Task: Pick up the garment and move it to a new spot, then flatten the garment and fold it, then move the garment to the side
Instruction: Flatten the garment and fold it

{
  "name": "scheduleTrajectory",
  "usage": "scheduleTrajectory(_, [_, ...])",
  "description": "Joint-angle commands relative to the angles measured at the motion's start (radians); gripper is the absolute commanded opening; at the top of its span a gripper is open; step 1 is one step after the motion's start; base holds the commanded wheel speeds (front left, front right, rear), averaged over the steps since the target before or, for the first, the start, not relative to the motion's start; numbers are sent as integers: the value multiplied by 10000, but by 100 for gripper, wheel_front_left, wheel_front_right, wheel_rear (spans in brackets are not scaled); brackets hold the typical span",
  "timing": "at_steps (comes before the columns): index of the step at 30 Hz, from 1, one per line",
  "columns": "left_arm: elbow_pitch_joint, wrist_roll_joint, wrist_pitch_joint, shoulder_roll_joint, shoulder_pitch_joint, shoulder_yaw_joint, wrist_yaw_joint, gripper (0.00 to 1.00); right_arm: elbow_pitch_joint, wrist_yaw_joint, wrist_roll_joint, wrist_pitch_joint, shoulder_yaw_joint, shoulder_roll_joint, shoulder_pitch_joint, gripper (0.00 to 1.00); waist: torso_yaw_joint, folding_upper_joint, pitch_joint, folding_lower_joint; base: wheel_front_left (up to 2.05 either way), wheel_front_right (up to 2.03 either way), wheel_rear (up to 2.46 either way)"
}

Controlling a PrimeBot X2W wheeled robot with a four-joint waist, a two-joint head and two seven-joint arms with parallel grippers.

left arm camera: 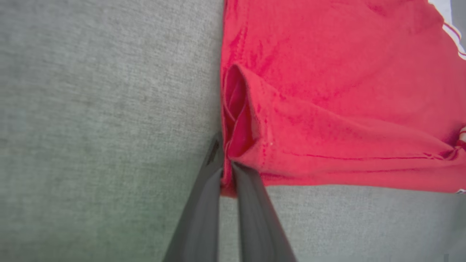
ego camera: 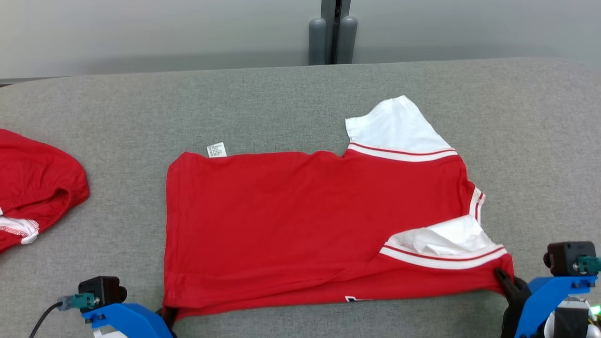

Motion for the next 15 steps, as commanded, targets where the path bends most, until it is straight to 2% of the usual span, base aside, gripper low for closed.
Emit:
scheduleTrajectory(1, [-12,-24,175,108,320,-15,226,0,-118,-2,54,89,-64,32,252,0,20,-3,-28,0,0,0,0])
scheduleTrajectory(3, [-77,179,57,219,413,16,444,0,-163,-2,111,252,-128,55,459,0,40,-3,-63,0,0,0,0])
scheduleTrajectory(4, [-100,287,-67,254,410,41,525,38,-170,-2,173,351,-145,64,551,22,51,-3,-82,0,0,0,0])
scheduleTrajectory(5, [-103,361,-221,248,409,87,557,53,-189,-2,223,427,-168,73,604,100,54,-3,-99,0,0,0,0])
scheduleTrajectory(6, [-93,389,-406,188,396,164,549,100,-249,-2,243,396,-191,77,612,100,48,-3,-110,0,0,0,0])
scheduleTrajectory(11, [-66,392,-872,-72,49,346,590,100,-412,1,-66,-154,-15,86,-32,100,1,-3,-127,0,0,0,0])
scheduleTrajectory(15, [-398,544,-889,-85,-374,369,756,100,-642,1,-347,-272,160,-254,-831,100,43,-3,-70,0,0,0,0])
